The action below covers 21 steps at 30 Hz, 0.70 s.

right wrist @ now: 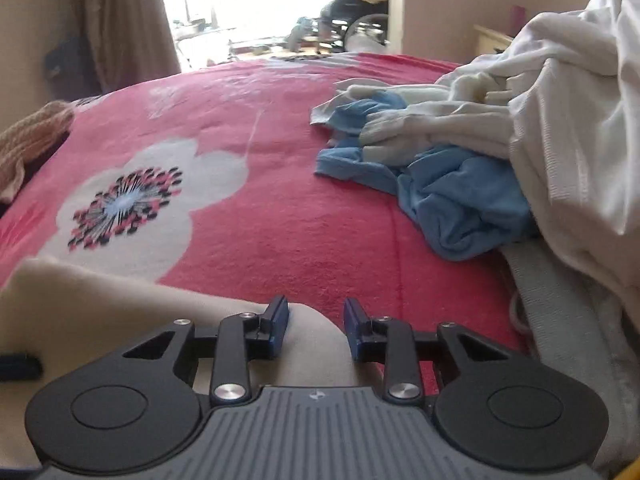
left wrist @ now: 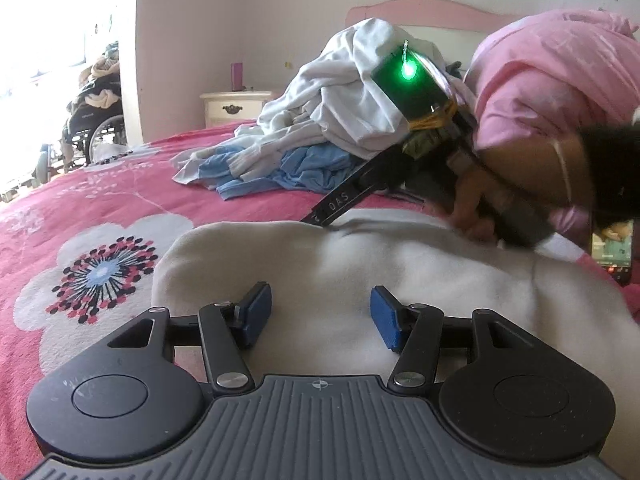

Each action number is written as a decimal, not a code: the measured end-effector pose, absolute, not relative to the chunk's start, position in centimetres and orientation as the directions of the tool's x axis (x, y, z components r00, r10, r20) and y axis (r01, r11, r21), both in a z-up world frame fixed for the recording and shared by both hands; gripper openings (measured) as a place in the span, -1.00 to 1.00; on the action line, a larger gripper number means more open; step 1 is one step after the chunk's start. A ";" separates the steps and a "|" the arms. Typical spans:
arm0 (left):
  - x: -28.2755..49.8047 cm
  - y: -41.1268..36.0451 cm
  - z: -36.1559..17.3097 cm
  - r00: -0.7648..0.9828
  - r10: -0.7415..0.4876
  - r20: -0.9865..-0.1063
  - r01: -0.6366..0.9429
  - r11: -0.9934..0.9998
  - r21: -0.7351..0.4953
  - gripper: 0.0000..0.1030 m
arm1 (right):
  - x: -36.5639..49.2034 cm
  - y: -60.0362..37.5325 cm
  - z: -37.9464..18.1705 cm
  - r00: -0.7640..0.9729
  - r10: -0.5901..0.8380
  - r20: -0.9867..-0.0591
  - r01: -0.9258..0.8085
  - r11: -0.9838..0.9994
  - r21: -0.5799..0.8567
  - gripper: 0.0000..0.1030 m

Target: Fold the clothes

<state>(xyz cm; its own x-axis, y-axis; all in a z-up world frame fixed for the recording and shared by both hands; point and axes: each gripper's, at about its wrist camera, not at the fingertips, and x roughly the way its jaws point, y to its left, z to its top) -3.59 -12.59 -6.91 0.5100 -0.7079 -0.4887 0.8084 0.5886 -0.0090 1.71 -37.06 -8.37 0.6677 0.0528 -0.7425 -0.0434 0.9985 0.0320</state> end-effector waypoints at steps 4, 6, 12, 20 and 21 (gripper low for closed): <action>-3.0 -11.4 -4.3 0.549 -0.729 -0.408 0.799 0.602 -0.001 0.07 | 1.6 -36.5 -8.7 0.683 0.029 -0.730 -0.051 0.999 -0.008 -0.38; -2.2 -11.4 -3.6 0.566 -0.722 -0.397 0.787 0.617 -0.001 0.09 | 1.9 -36.5 -8.9 0.686 0.027 -0.727 -0.046 0.999 -0.005 -0.38; 0.5 -12.8 -7.2 0.548 -0.654 -0.522 0.784 0.618 0.048 0.08 | 1.9 -36.1 -8.9 0.691 0.016 -0.722 -0.060 0.998 -0.035 -0.38; 3.2 -11.0 -7.4 0.428 -0.717 -0.550 0.778 0.602 -0.179 0.07 | 2.1 -35.7 -8.6 0.685 0.004 -0.728 -0.077 0.995 -0.067 -0.38; 3.4 -11.0 -7.2 0.415 -0.723 -0.552 0.774 0.599 -0.203 0.07 | 2.3 -35.7 -8.1 0.680 0.005 -0.733 -0.076 0.995 -0.064 -0.38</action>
